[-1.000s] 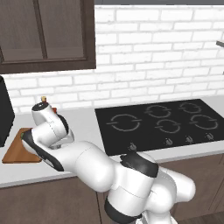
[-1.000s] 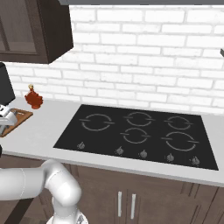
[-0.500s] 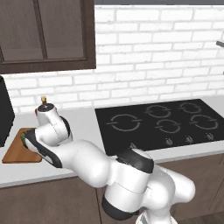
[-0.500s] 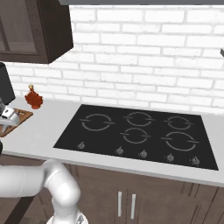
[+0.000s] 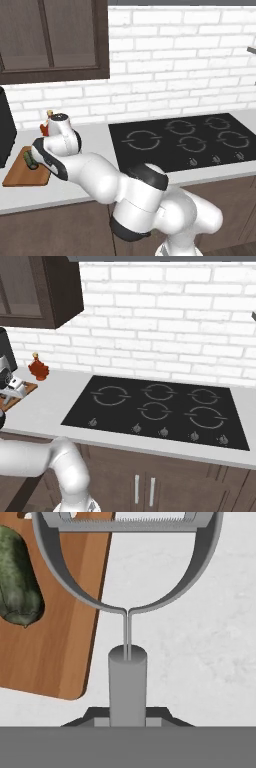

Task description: Place the appropriate cutting tool for cutting the cucumber skin on the cutting board.

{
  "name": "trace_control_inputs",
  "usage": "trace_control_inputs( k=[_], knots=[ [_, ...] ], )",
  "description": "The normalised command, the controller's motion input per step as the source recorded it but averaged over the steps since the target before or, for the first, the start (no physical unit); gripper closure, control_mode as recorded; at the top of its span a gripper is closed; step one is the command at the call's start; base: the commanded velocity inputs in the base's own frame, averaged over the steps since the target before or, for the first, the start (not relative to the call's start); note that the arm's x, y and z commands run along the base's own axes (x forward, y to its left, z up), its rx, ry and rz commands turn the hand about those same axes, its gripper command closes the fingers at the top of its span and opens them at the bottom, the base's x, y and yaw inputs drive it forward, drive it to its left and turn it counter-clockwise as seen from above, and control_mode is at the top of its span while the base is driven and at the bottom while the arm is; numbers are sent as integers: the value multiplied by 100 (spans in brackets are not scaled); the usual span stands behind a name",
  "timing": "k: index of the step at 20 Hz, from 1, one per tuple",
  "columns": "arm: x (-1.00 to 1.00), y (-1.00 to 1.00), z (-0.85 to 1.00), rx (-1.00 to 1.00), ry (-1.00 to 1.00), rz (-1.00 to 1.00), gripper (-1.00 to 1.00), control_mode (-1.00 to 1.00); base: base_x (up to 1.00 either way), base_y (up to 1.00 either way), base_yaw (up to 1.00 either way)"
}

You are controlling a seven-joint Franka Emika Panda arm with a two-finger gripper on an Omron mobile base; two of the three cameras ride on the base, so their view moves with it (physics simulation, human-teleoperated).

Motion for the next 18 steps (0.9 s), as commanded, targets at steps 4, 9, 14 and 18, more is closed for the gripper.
trace_control_inputs(
  k=[4,9,14,18],
  knots=[
    [9,28,-10,9,4,0,100,-100,0,0,0],
    [12,24,-14,5,7,0,100,-100,0,0,0],
    [22,17,-5,4,10,-1,100,-100,0,0,0],
    [16,24,-1,1,16,0,100,-100,0,0,0]
  ],
)
